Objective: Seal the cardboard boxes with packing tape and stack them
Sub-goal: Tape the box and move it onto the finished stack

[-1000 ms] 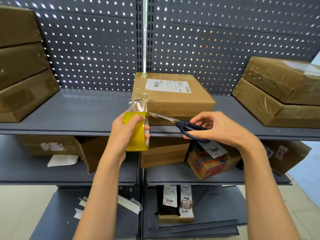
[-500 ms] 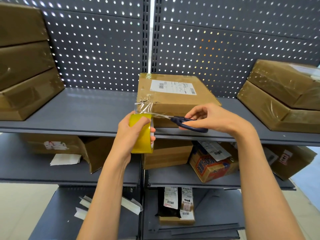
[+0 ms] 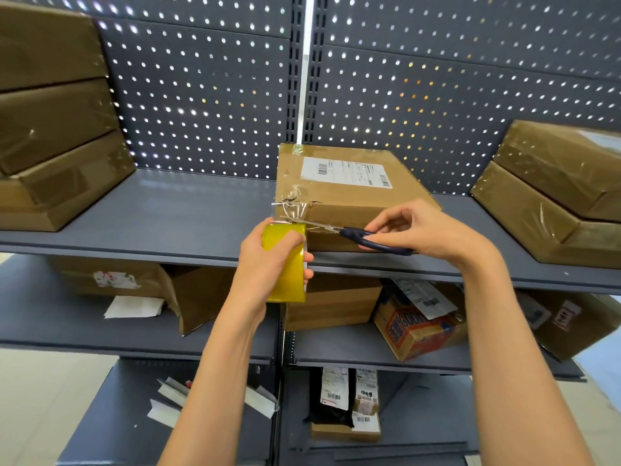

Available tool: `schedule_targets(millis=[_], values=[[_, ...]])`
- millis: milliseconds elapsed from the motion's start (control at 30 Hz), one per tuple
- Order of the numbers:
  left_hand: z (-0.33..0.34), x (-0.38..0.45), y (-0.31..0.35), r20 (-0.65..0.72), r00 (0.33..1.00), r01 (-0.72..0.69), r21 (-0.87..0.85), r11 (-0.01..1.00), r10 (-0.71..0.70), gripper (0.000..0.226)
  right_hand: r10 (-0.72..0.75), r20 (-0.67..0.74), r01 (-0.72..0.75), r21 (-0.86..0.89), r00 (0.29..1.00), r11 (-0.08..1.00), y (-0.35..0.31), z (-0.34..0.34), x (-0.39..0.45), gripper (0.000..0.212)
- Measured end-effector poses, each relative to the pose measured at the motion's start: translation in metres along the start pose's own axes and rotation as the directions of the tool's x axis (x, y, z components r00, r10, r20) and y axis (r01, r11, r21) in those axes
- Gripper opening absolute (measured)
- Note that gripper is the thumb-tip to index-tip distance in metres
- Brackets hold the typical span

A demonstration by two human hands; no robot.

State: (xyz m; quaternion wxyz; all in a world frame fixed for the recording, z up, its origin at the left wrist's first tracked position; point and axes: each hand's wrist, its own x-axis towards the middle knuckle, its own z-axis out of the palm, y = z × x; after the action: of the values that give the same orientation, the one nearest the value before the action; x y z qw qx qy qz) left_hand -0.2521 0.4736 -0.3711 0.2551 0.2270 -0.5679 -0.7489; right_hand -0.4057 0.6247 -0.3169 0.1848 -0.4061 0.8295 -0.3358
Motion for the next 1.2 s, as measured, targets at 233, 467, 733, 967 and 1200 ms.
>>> schedule_targets(millis=[233,467,733,967,1200], values=[[-0.003,0.005,-0.001,0.004,1.000,0.020,0.008,1.000,-0.020,0.038,-0.045,0.010,0.045,-0.024,0.999,0.999,-0.002,-0.001,0.008,0.023],[-0.004,0.007,-0.002,-0.006,0.999,0.036,-0.017,0.999,-0.036,0.041,-0.067,0.023,0.067,0.011,0.997,0.998,0.005,0.004,0.012,0.018],[-0.001,0.005,0.000,0.004,0.999,0.049,0.026,0.998,-0.049,0.014,-0.062,0.044,0.061,0.025,0.997,0.998,0.003,0.008,0.019,0.011],[-0.003,0.005,-0.001,-0.028,0.996,0.088,-0.001,0.996,-0.088,0.010,-0.133,0.049,0.133,0.013,0.990,0.991,-0.012,0.030,0.033,0.016],[-0.003,-0.001,-0.001,-0.054,0.994,0.094,-0.062,0.994,-0.097,0.013,-0.143,0.022,0.141,0.073,0.990,0.987,-0.014,0.037,0.028,0.018]])
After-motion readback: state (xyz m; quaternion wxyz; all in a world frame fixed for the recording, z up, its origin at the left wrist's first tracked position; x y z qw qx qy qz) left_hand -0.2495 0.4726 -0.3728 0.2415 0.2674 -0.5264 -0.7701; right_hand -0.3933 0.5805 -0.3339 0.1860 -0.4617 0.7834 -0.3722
